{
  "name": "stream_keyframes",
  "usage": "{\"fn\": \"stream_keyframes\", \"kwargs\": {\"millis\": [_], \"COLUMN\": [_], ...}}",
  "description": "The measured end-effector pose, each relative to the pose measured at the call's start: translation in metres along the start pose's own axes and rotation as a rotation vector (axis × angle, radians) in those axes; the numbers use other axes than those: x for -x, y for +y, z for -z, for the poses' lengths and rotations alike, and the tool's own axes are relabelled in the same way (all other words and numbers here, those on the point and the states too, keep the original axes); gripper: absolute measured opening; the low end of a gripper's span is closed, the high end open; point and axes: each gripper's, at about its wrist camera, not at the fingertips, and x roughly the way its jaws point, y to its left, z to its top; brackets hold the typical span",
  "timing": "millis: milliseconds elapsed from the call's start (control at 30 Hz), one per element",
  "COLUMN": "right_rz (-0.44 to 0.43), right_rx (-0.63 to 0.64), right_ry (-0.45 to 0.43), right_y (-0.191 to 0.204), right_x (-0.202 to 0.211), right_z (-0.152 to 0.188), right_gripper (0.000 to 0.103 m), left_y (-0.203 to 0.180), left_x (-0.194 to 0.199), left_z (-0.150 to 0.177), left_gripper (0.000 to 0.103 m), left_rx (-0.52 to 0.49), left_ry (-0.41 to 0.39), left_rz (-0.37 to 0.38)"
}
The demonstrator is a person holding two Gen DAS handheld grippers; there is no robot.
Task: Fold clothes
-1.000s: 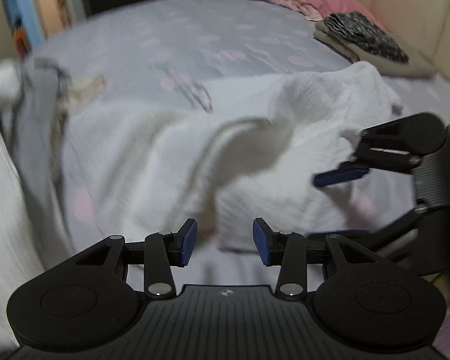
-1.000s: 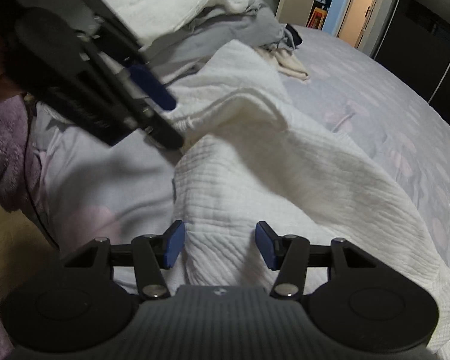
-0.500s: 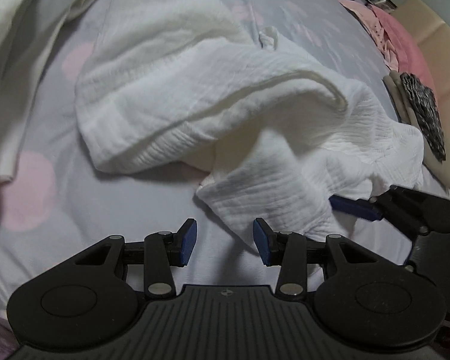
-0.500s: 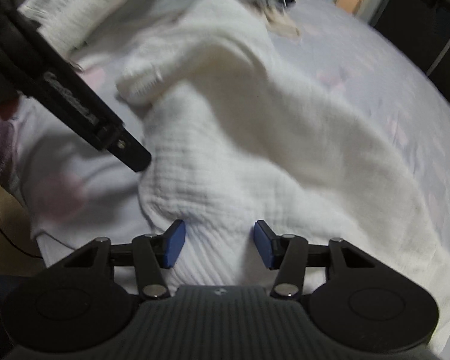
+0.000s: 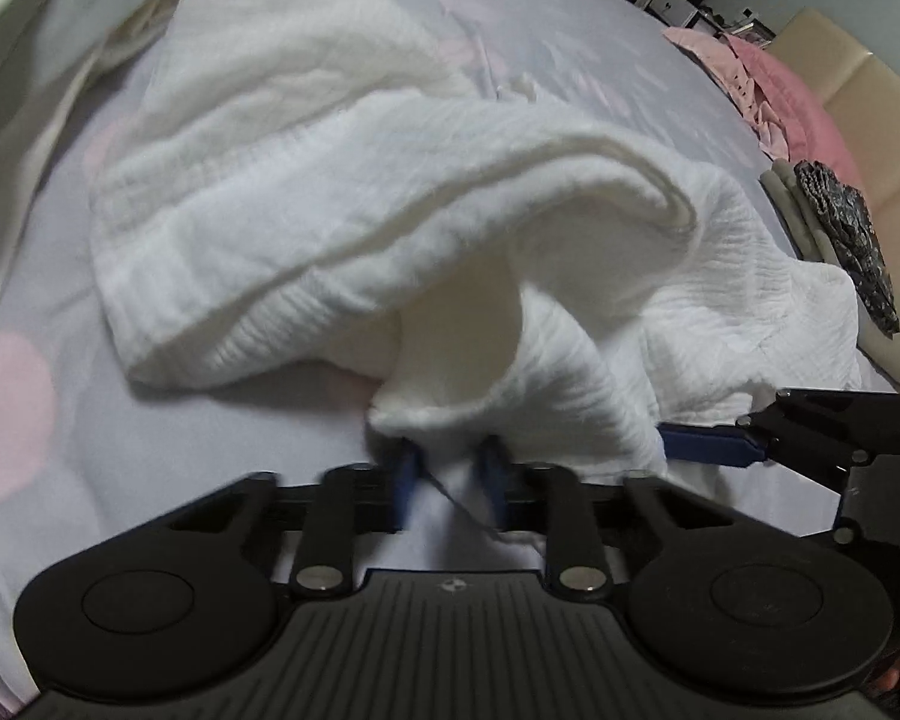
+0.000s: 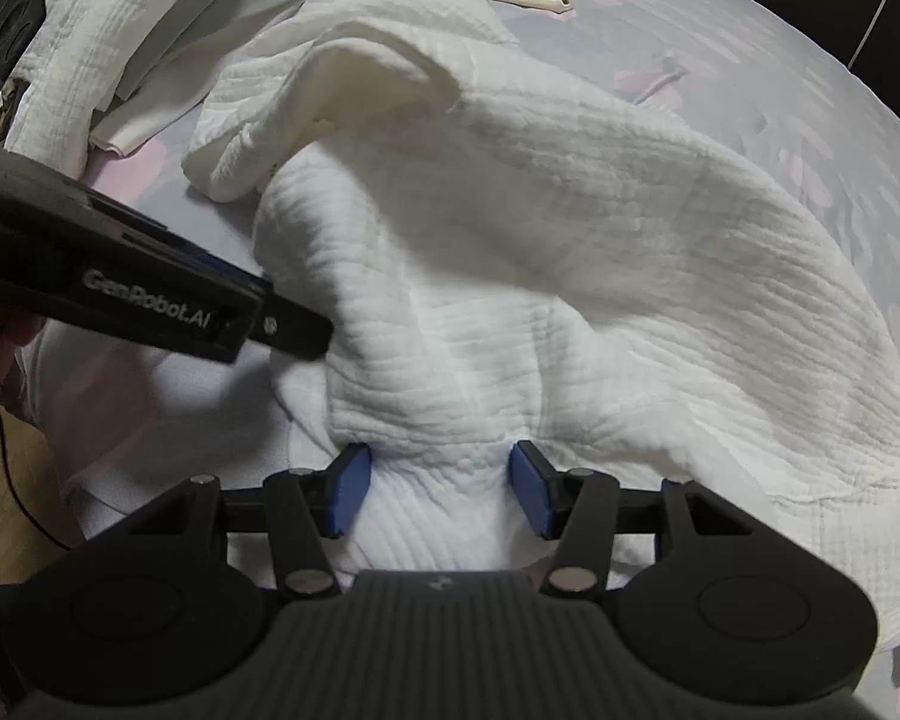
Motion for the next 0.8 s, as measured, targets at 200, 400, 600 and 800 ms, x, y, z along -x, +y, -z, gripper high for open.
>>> {"fn": "stream_keyframes", "kwargs": {"millis": [200, 400, 600, 800], "right_rz": [0.003, 0.017, 0.009, 0.000], "right_rx": [-0.012, 0.053, 0.236, 0.419], "right_ry": [-0.064, -0.119, -0.129, -0.138], "right_y": [-0.003, -0.002, 0.007, 0.016], "right_x": [0.024, 0.048, 0.059, 0.070], "right_z": [-0.007, -0.023, -0.060, -0.097], "right_gripper": [0.056, 0.056, 0.055, 0.054], "left_y": [0.009, 0.033, 0.051, 0.069], "left_x": [0.037, 0.076, 0.097, 0.098], "left_z": [-0.004, -0.003, 0.002, 0.009], "left_gripper": [0.007, 0.006, 0.006, 0.006], "left_rx": [0.001, 0.018, 0.016, 0.059], "left_ry": [-0.034, 0.003, 0.089, 0.107], "left_rz": [-0.153, -0.277, -0.331, -0.362]}}
